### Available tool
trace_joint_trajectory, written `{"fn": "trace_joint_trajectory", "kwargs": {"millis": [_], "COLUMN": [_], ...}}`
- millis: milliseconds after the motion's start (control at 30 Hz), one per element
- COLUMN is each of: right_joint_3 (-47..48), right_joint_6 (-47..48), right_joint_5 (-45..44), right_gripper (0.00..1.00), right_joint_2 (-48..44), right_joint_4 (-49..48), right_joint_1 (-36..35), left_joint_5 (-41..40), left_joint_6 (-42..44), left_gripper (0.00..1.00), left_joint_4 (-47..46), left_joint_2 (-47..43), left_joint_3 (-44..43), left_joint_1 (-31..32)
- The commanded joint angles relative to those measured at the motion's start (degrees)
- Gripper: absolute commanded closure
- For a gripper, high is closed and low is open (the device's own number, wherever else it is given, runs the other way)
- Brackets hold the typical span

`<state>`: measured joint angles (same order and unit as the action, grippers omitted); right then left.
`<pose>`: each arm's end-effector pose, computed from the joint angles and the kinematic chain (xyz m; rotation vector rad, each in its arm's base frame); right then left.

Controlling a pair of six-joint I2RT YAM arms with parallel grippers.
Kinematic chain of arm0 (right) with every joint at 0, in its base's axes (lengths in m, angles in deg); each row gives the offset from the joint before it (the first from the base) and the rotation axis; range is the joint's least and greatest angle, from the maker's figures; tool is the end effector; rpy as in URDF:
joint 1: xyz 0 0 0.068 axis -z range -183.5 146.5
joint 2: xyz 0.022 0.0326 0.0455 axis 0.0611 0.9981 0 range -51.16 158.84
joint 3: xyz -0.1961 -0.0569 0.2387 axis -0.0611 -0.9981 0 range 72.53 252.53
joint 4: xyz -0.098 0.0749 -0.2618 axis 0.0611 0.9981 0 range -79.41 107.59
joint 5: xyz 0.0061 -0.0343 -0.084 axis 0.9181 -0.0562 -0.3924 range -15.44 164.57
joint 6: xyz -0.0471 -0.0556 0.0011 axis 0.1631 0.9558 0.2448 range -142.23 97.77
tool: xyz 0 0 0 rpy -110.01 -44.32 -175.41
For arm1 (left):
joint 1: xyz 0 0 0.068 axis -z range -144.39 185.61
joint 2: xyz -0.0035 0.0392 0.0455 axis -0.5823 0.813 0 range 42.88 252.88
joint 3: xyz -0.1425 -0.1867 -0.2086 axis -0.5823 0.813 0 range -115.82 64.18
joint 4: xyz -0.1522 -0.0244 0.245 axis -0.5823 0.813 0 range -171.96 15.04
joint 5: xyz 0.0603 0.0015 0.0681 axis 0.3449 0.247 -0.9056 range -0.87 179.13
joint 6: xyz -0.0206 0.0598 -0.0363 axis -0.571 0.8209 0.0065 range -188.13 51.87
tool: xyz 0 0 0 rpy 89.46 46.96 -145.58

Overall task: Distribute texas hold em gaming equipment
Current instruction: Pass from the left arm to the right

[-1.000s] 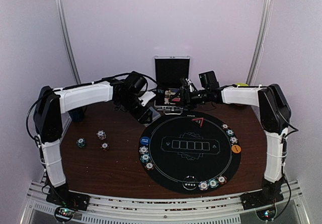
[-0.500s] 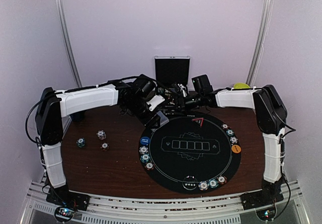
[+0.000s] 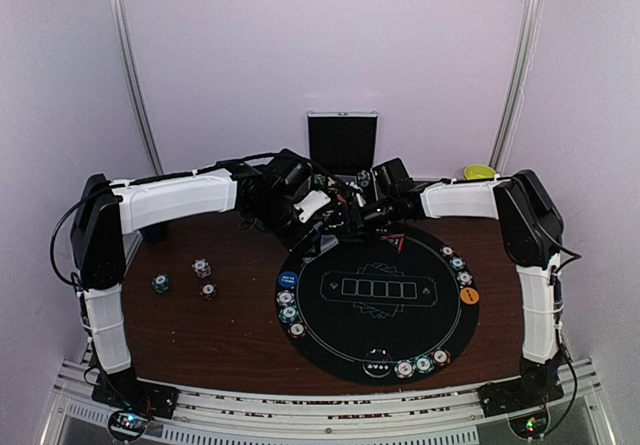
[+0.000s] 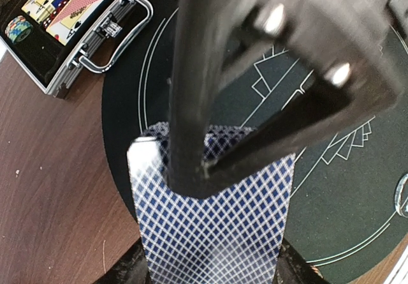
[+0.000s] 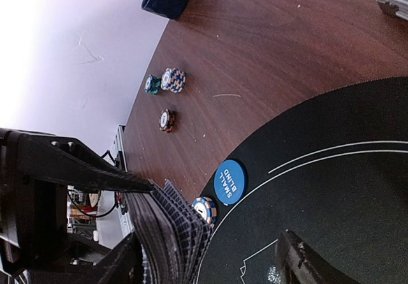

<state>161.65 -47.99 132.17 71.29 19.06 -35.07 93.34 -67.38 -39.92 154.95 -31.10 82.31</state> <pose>0.4215 0.3190 0.2004 -0.6993 2.3280 1.6452 0.3294 -0.3561 0.2605 1.0886 2.4091 -0.3775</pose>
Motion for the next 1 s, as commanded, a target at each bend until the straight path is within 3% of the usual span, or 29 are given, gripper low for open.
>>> {"fn": "trace_joint_trajectory", "kwargs": {"millis": [0, 267, 400, 500, 567, 633, 733, 967], "right_joint_3": [2.7, 3.8, 4.0, 3.9, 3.8, 3.7, 2.5, -0.3], "right_joint_6": [1.7, 1.9, 1.3, 0.6, 0.0, -0.3, -1.1, -4.0], "right_joint_5": [1.8, 3.9, 5.5, 6.7, 7.7, 8.0, 7.6, 6.7], "right_gripper": [0.28, 0.42, 0.58, 0.77, 0.91, 0.99, 1.0, 1.0], "right_joint_2": [1.7, 2.5, 3.0, 2.9, 2.6, 1.9, 0.1, -3.9], "right_joint_4": [2.6, 3.4, 3.8, 3.7, 3.6, 3.7, 2.7, 0.2], "right_joint_1": [-1.1, -1.7, -1.6, -1.7, -1.7, -1.7, -1.5, 0.3], "left_joint_5": [-0.3, -1.0, -1.4, -1.9, -2.0, -2.0, -2.3, -0.2], "left_joint_6": [-0.1, 0.4, 0.6, 0.6, 0.5, 0.4, 0.2, 0.1], "left_gripper": [0.42, 0.42, 0.42, 0.4, 0.37, 0.27, 0.03, 0.02], "left_joint_4": [-2.6, -2.5, -2.5, -2.5, -2.6, -2.6, -4.0, -14.8], "left_joint_2": [0.4, 0.8, 0.9, 1.0, 1.0, 1.0, 0.1, -4.6], "left_joint_3": [-2.5, -2.2, -2.1, -2.0, -1.9, -1.7, 0.0, 8.1], "left_joint_1": [0.7, 1.4, 1.5, 1.5, 1.5, 1.6, 1.7, 1.8]}}
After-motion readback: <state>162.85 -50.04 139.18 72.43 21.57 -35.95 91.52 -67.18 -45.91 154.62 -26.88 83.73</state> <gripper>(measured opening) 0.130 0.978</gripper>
